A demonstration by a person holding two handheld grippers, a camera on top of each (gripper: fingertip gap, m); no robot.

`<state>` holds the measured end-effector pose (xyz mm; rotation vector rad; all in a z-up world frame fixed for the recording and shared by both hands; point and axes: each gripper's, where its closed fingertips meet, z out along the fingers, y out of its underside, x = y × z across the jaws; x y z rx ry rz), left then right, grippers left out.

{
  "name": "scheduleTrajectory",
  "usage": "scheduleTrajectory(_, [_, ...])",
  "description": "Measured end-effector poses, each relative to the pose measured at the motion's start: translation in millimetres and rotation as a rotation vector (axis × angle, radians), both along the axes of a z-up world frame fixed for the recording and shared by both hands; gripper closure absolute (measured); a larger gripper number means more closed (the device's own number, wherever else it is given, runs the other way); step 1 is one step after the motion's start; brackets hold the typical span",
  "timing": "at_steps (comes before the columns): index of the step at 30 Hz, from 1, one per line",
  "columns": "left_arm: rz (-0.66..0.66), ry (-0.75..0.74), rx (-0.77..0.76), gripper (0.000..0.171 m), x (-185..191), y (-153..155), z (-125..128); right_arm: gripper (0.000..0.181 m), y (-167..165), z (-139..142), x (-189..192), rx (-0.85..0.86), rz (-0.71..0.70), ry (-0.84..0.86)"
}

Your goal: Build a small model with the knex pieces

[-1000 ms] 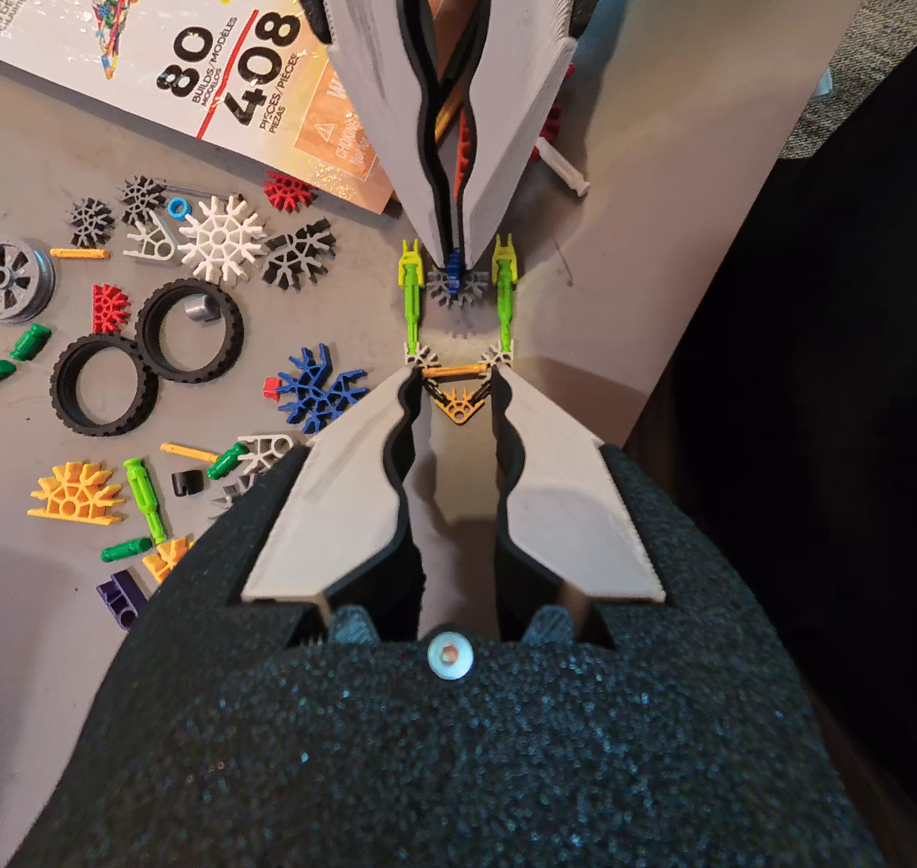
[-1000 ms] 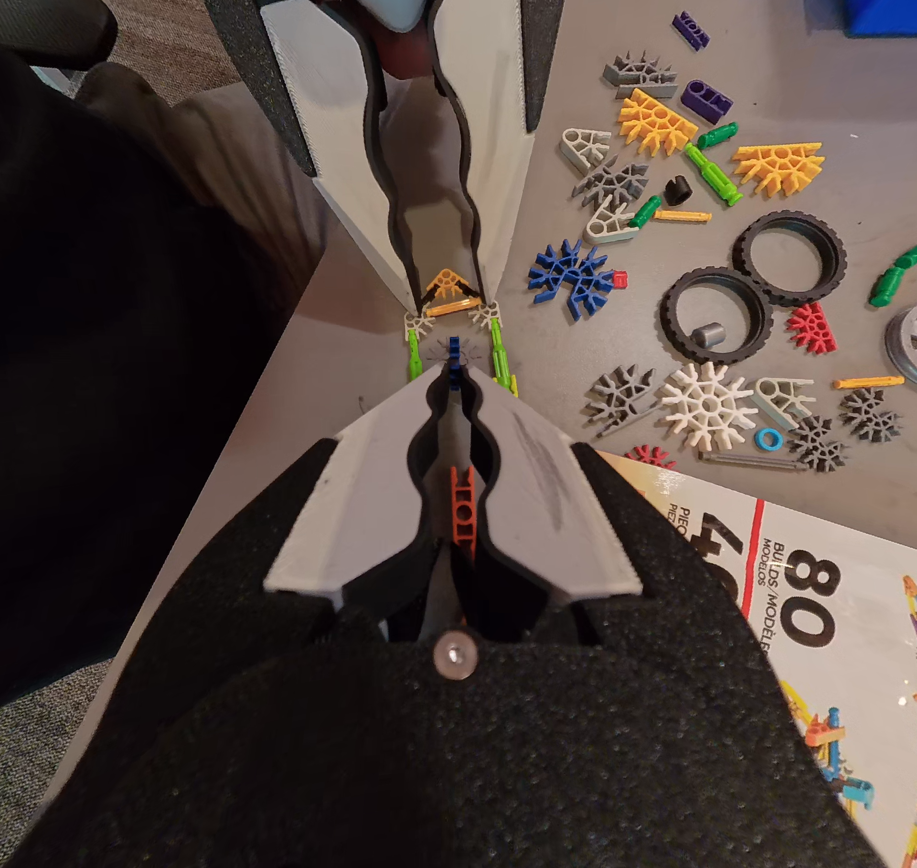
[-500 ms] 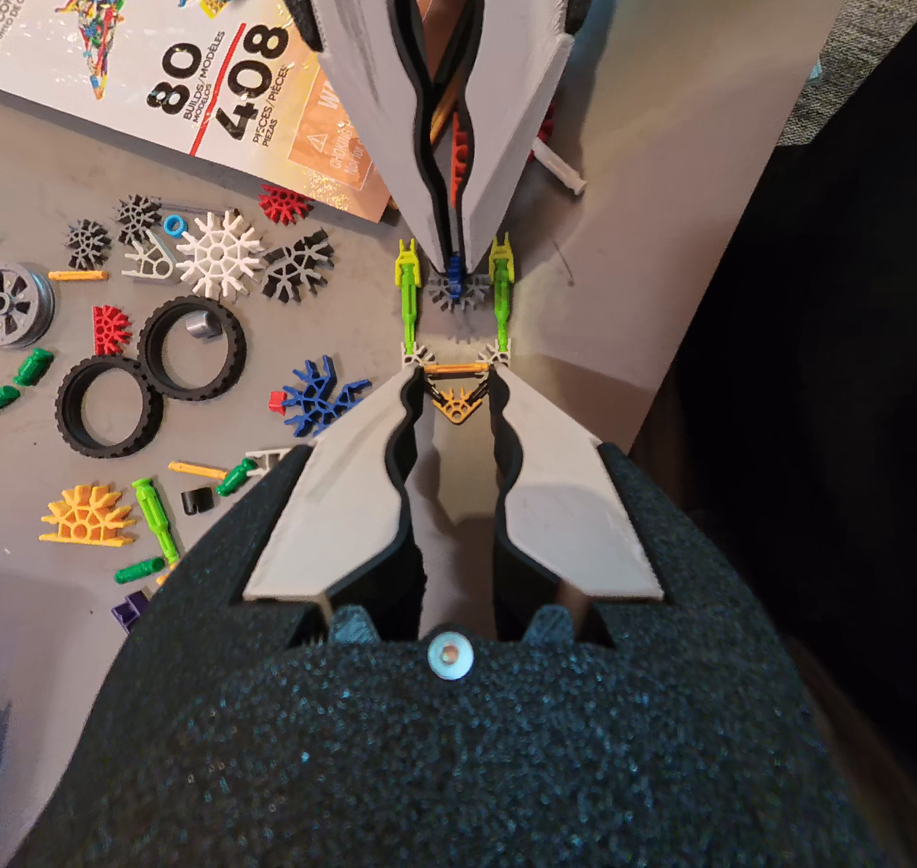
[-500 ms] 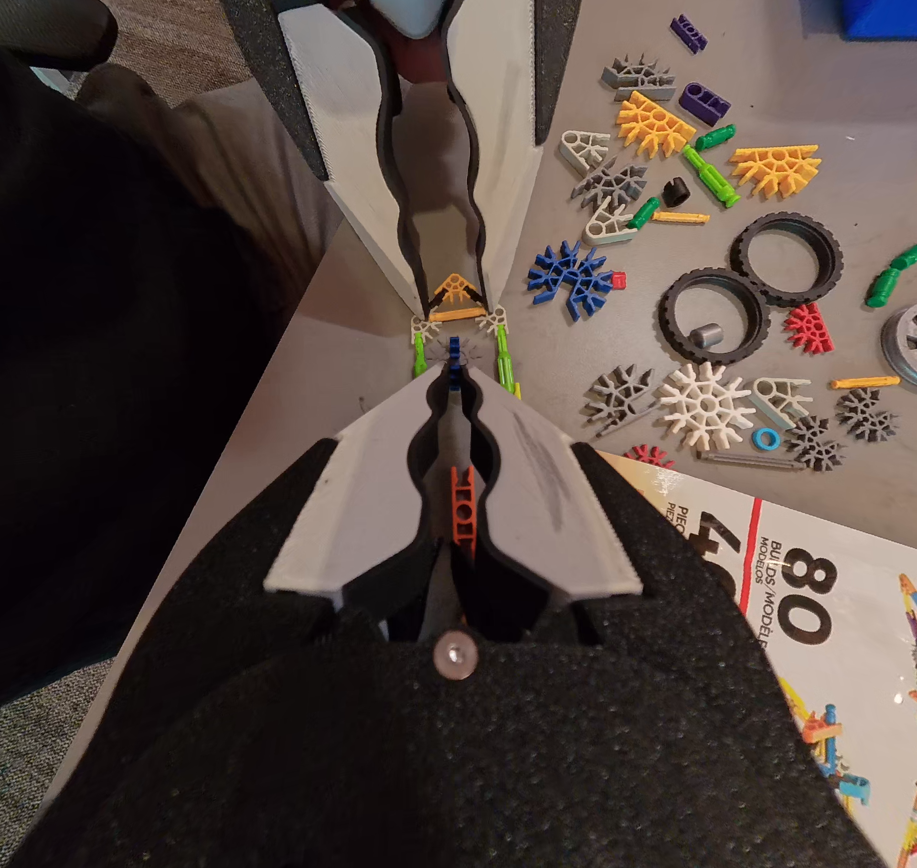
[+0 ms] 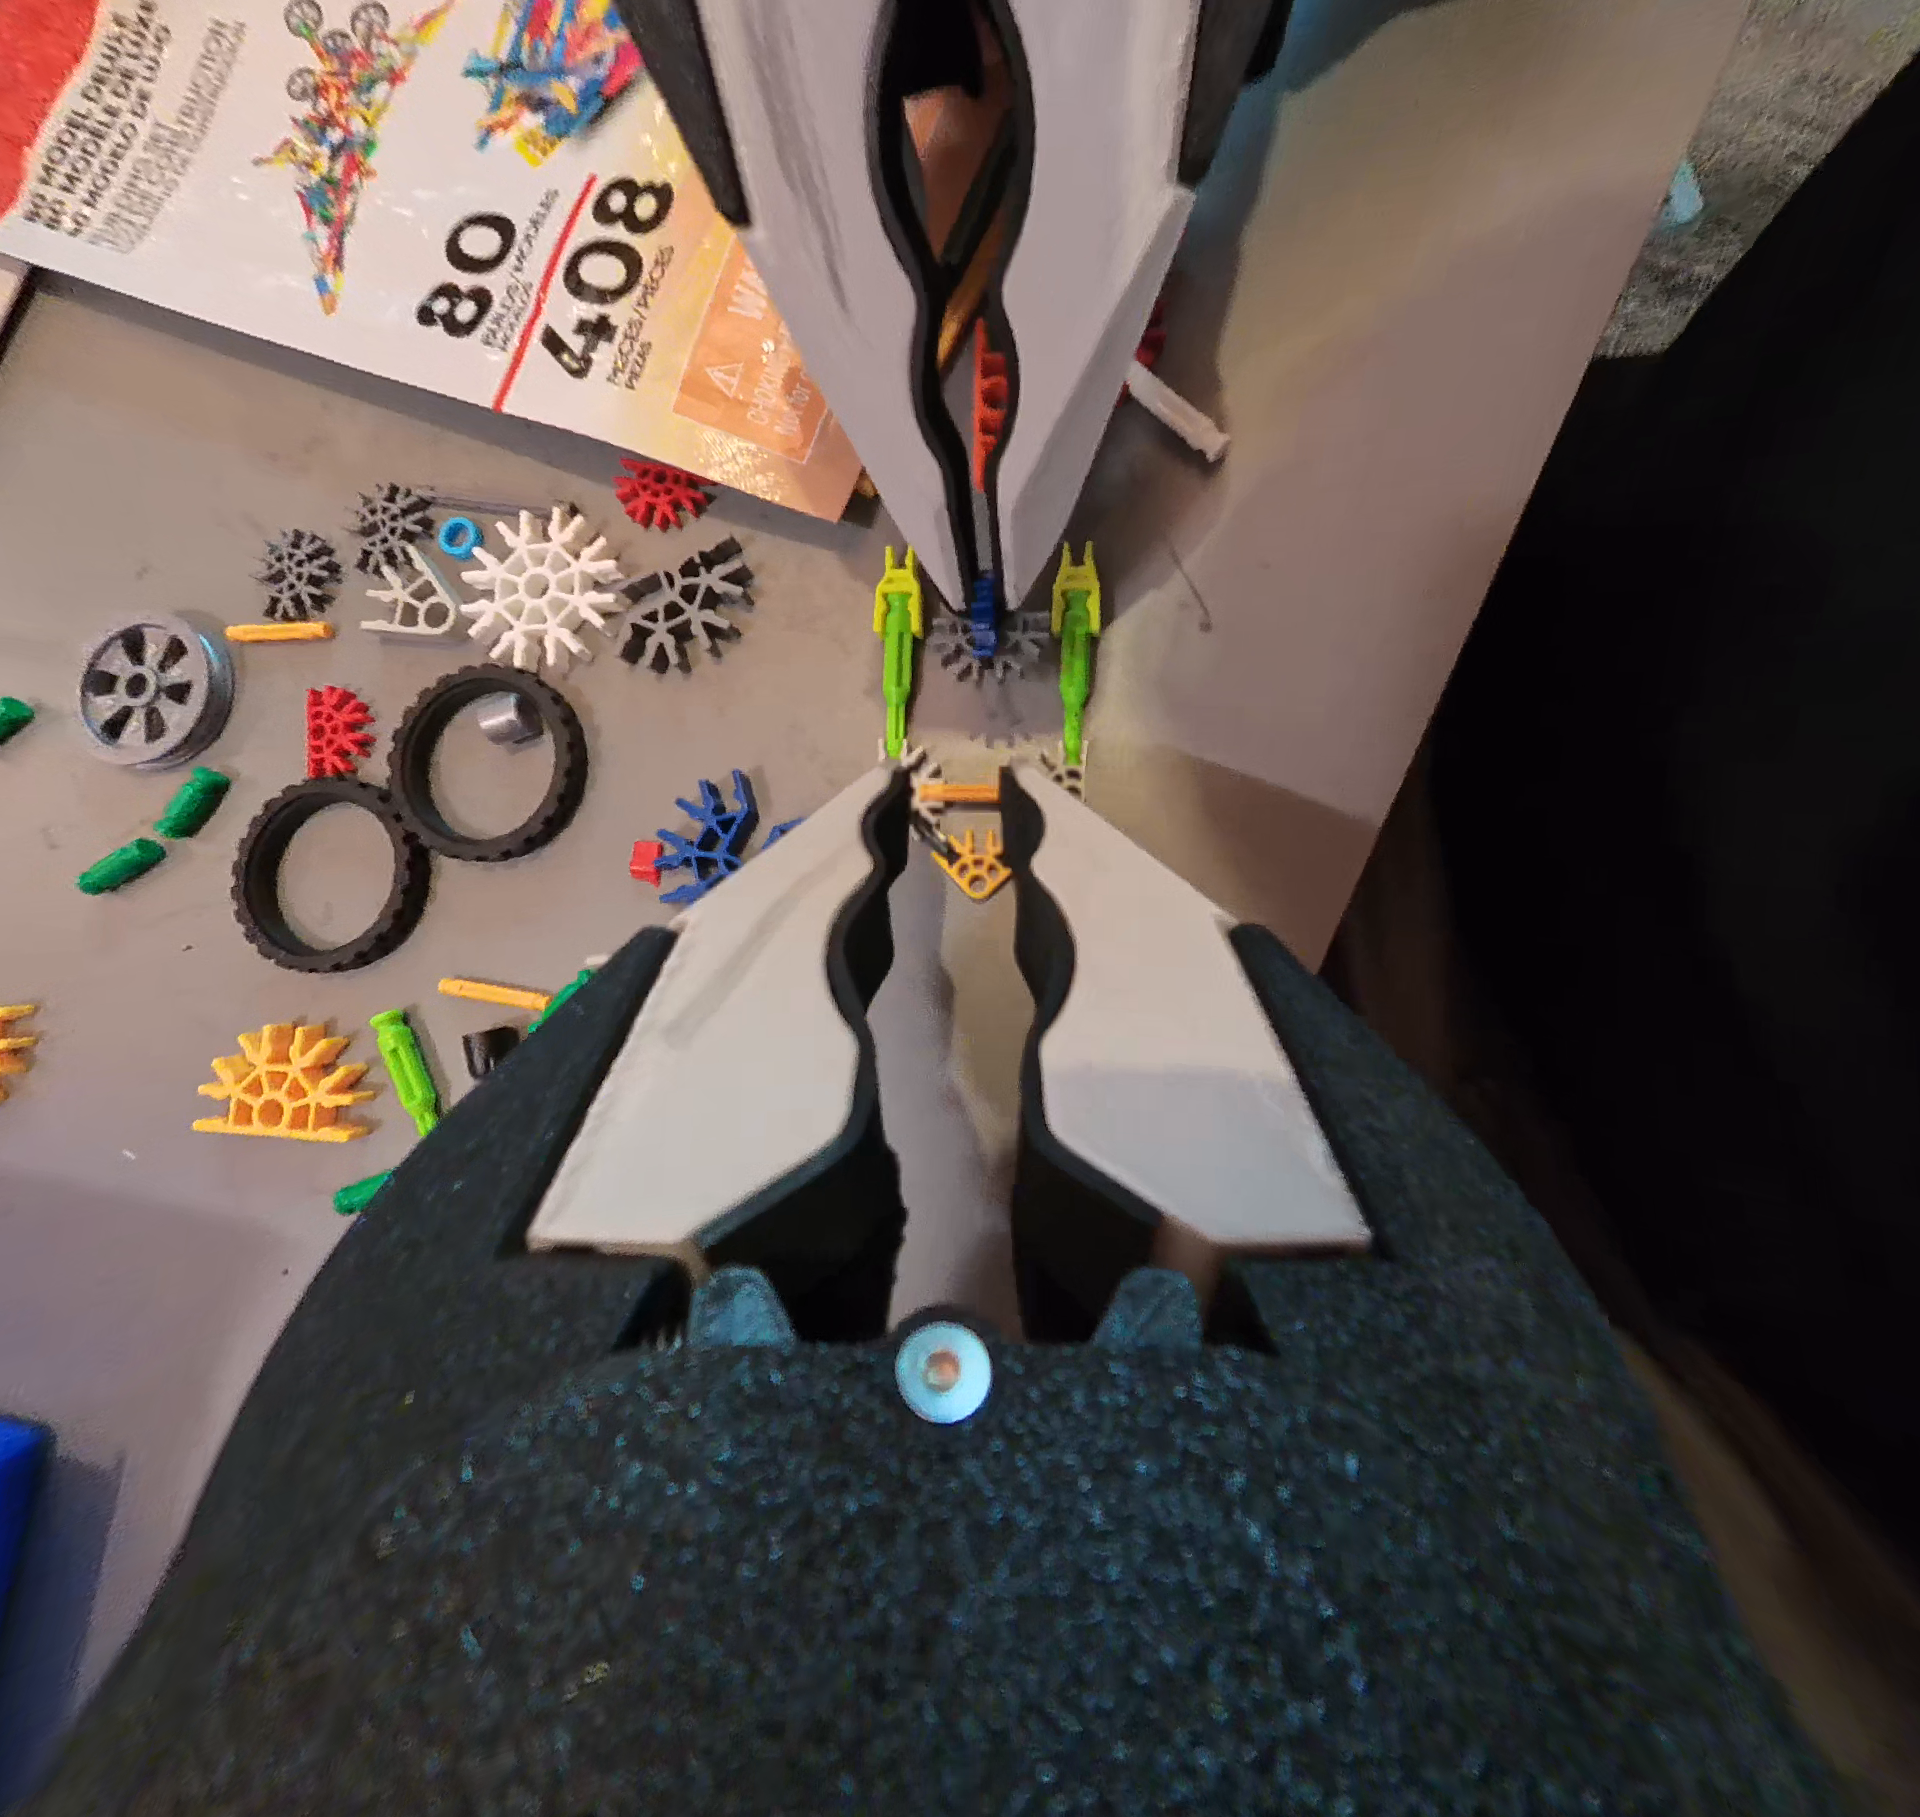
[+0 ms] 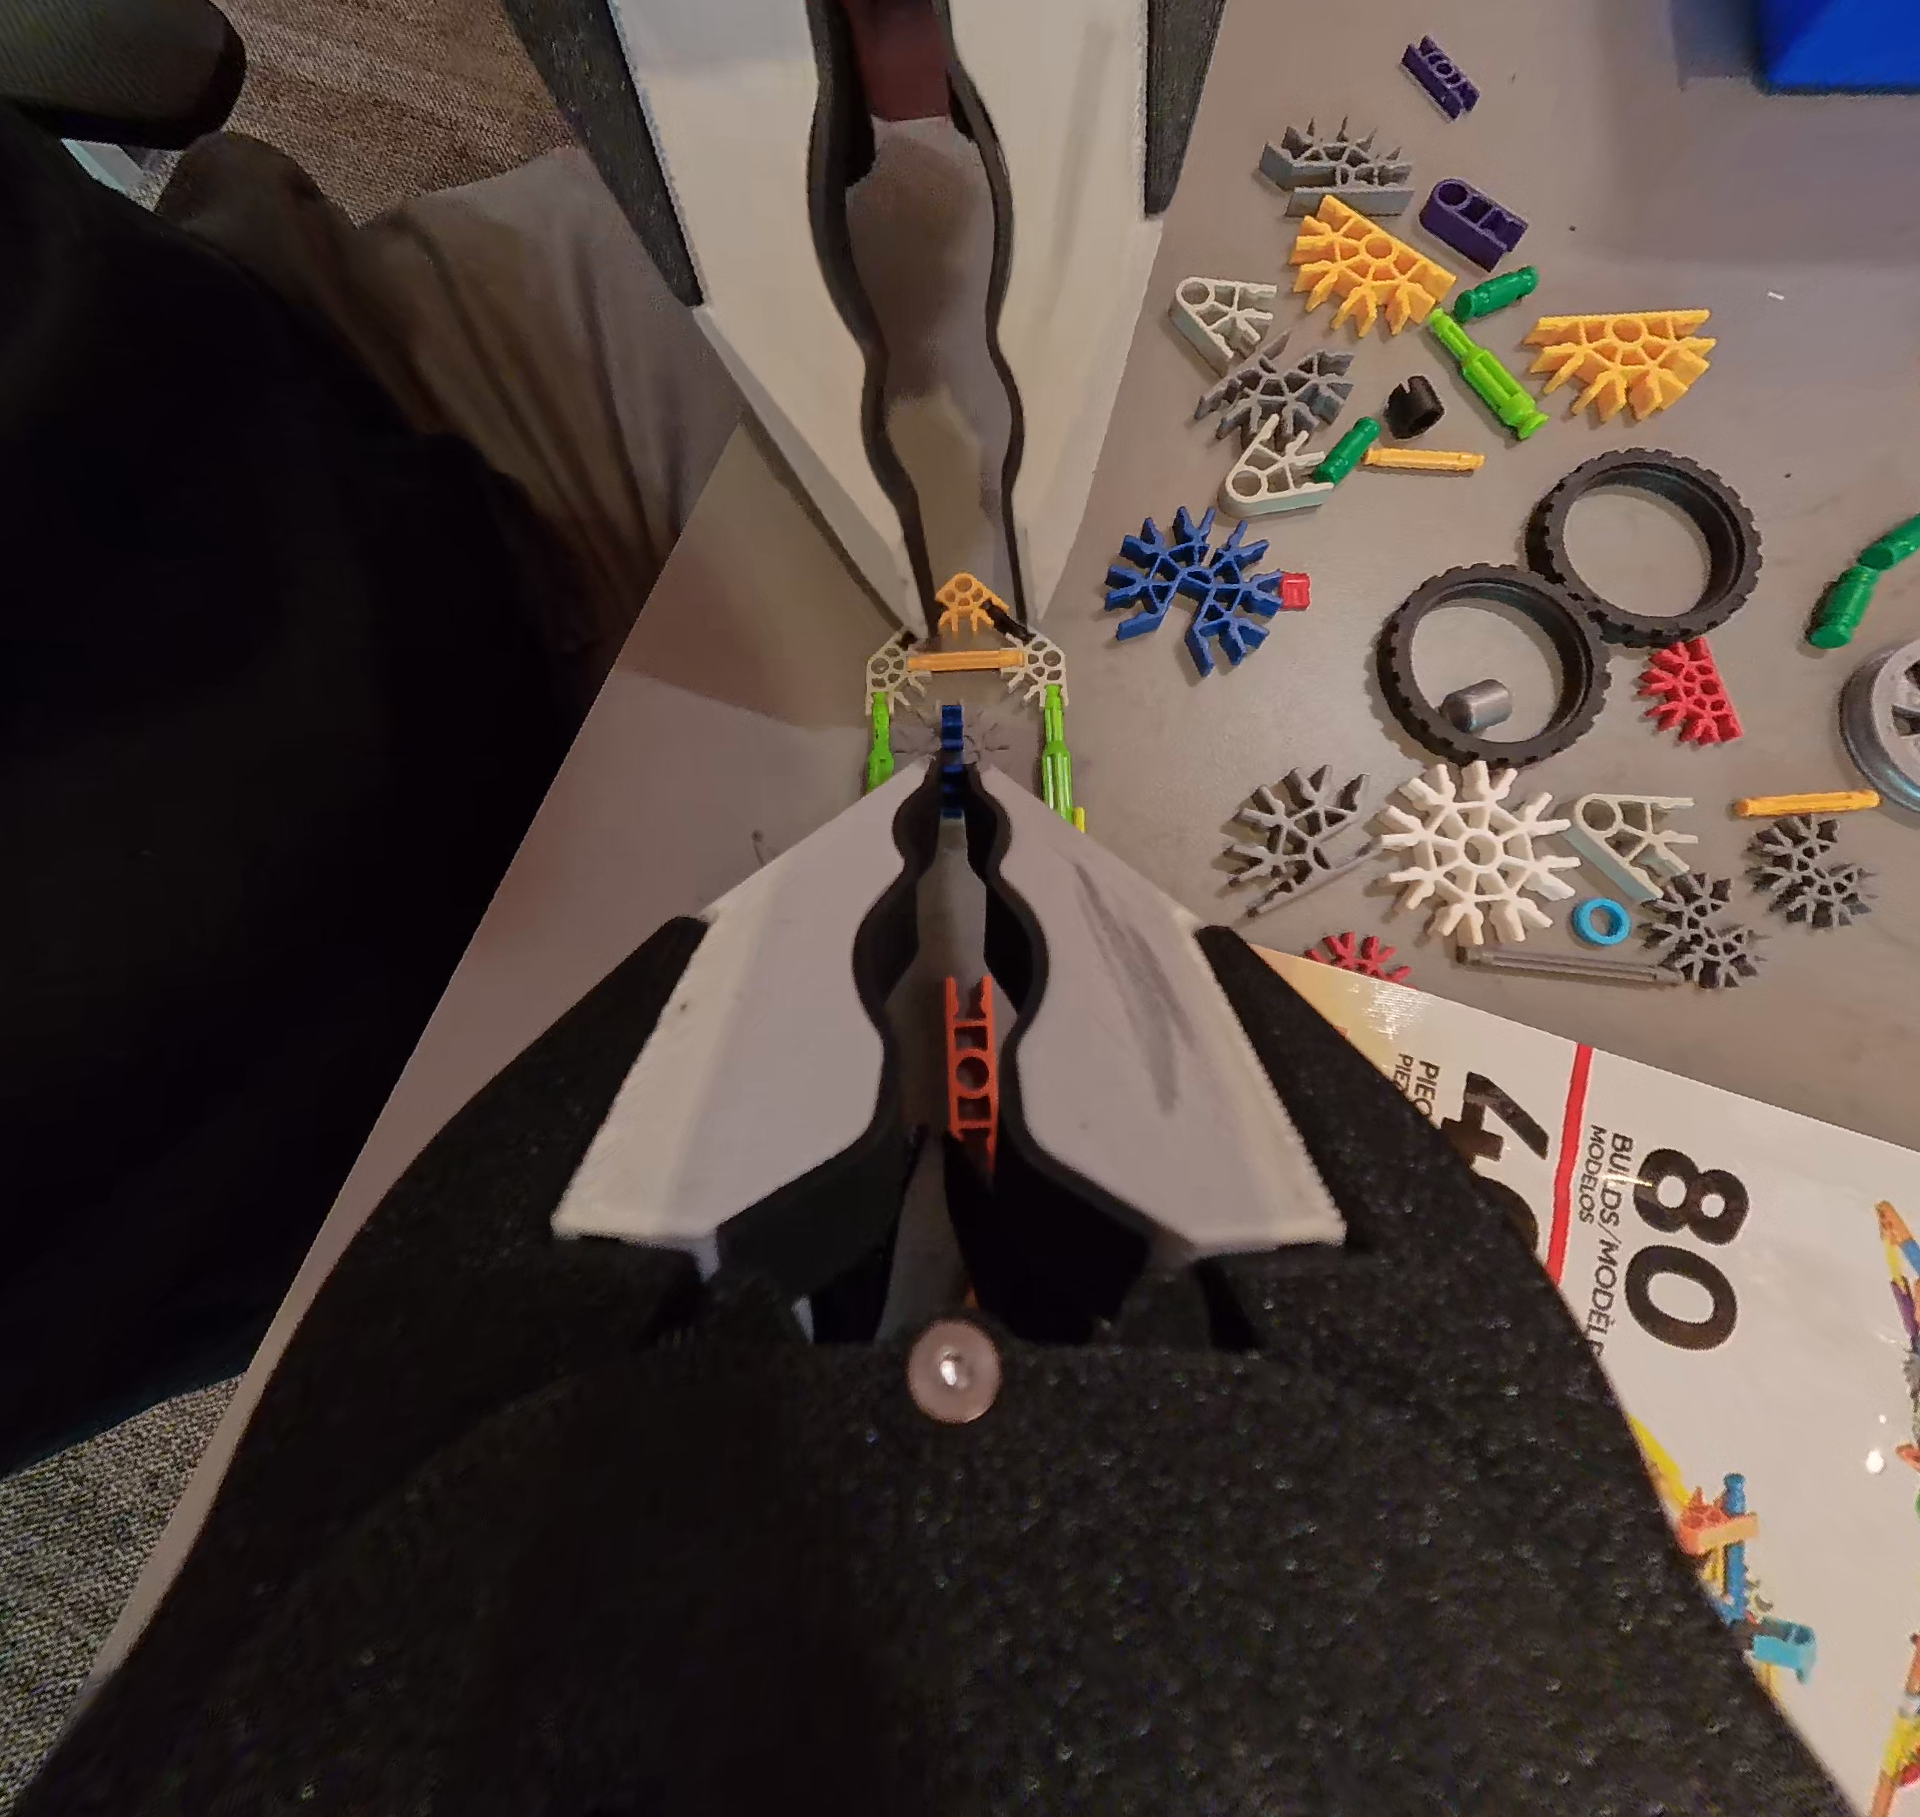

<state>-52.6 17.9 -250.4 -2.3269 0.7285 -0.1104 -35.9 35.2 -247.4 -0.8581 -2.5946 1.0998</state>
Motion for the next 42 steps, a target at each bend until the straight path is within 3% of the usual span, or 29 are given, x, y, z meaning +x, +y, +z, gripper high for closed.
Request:
scheduleTrajectory(8, [-0.007,-0.017,-0.039,0.171,-1,1,-14,0.179,1,1,0,0.001,-0.003,0.002])
scheduleTrajectory(17, [-0.003,0.020,-0.033,0.171,-5,1,-18,0.179,1,1,-1,-0.004,-0.005,0.004])
scheduleTrajectory(23, [-0.022,-0.053,0.022,0.171,4,4,-1,0.179,0,0,0,-0.004,-0.002,-0.001])
scheduleTrajectory(42, [-0.029,-0.105,0.012,0.171,2,5,-19,0.179,1,0,-1,-0.004,-0.003,-0.002])
